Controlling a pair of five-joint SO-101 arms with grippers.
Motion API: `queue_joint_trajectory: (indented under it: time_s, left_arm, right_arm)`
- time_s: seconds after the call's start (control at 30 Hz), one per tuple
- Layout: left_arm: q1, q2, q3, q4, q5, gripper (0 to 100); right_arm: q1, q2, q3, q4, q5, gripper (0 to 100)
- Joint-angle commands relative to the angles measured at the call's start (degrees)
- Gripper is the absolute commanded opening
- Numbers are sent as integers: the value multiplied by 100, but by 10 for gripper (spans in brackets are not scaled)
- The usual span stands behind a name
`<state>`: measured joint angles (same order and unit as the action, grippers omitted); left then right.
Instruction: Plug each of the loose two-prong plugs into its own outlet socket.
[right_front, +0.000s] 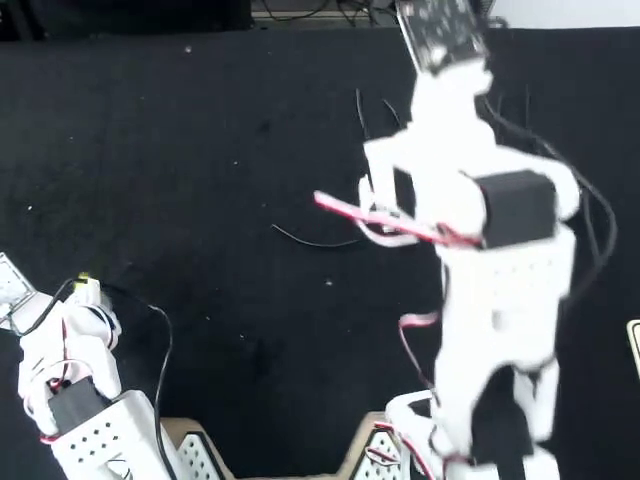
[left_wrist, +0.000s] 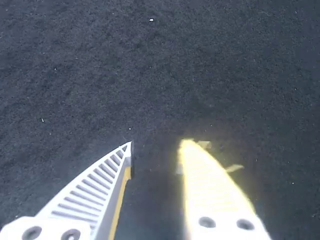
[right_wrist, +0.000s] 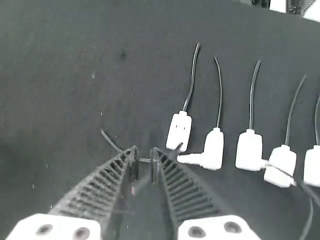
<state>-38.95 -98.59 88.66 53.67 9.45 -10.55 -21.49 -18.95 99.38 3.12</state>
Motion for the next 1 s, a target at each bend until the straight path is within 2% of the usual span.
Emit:
queue_joint_trajectory:
  time_s: [0.0, 0.1, 0.17, 0.27, 0.5, 0.63, 0.77, 0.83, 0.97]
  left_arm:
    - [84, -53, -233, -88, 26, 31]
    - [154, -53, -224, -97, 26, 41]
    - [435, -53, -207, -88, -53, 40]
    - [1024, -53, -198, -62, -519, 40]
    - [2053, -53, -101, -53, -1442, 44]
    - [2325, -53, 75, -53, -1987, 41]
    - [2396, -53, 769, -53, -2620, 40]
    - [2404, -9, 901, -26, -2673, 40]
    - [2378, -53, 699, 527, -2479, 44]
  right_arm:
    - [369, -989, 1068, -149, -9, 11]
    - [1196, -2070, 1833, -818, -246, 11]
    - [1512, -2738, 2510, -1310, -114, 18]
    - [1530, -3538, 3793, -1767, 255, 26]
    - [1574, -4435, 6281, -1846, 1407, 26]
    - [1582, -5077, 7134, -1846, 1099, 28]
    - [1802, -5965, 7899, -2022, 879, 28]
    - [1934, -6484, 8365, -2233, 879, 28]
    - [1960, -7635, 9613, -2690, 879, 28]
